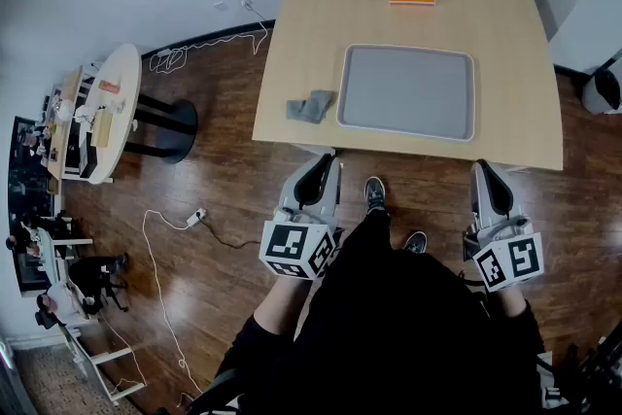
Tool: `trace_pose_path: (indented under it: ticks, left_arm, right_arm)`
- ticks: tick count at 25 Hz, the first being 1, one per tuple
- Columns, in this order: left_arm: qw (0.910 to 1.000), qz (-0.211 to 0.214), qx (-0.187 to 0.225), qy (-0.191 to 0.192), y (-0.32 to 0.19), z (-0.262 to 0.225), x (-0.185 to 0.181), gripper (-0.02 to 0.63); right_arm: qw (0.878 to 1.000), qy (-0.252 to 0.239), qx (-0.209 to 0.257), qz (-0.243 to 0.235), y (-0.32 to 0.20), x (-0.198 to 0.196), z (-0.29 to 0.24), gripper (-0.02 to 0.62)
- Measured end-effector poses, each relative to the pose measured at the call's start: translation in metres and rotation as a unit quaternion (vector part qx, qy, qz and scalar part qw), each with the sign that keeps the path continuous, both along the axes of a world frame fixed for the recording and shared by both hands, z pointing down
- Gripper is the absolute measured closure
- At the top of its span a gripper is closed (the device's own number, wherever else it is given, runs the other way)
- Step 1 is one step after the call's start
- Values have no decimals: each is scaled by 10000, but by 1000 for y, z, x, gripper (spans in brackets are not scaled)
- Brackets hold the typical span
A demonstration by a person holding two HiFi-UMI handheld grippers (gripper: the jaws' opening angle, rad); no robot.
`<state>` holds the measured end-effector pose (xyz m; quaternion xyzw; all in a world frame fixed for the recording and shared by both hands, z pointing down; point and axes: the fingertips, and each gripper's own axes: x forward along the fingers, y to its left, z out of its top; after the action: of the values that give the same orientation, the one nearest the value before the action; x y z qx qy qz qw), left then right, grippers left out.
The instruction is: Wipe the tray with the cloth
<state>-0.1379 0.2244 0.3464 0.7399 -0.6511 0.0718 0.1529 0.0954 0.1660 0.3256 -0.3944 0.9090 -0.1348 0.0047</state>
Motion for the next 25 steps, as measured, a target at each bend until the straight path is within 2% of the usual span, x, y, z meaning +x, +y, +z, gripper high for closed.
trace_pose_path:
  ticks: [4, 6, 8, 10, 12, 15, 18, 20, 22, 25]
  left_arm:
    - [9990, -295, -267, -192, -38, 42, -60, 589]
    - [9974, -387, -550, -253, -60, 69, -93, 577]
    - [9938, -376, -984, -352, -82, 100, -123, 476]
    - [9871, -340, -1467, -547, -103, 136, -151, 410]
    - [9783, -279, -1942, -664, -120, 175, -174, 396]
    - [9628, -82, -2640, -566, -139, 229, -194, 387]
    - [9459, 106, -3196, -545, -147, 265, -197, 382]
    - [9350, 140, -3487, -623, -145, 282, -199, 383]
    - [9267, 82, -3705, -621, -142, 295, -201, 383]
    - [9190, -124, -3924, -356, -138, 305, -200, 401]
  right_arm:
    - [9997, 166, 44, 191, -37, -14, 9, 595]
    - [9992, 253, 30, 310, -58, -23, 8, 595]
    - [9985, 354, 61, 419, -81, -33, -1, 595]
    - [9975, 464, 89, 531, -104, -42, -8, 595]
    - [9963, 525, 5, 688, -126, -48, -7, 595]
    - [9939, 644, -257, 859, -156, -50, 7, 595]
    - [9895, 974, -613, 871, -181, -38, 42, 594]
    - [9820, 1260, -1017, 970, -193, -19, 85, 573]
    - [9696, 1518, -1580, 1091, -202, 3, 142, 504]
    - [9466, 1808, -2456, 1047, -201, 21, 218, 425]
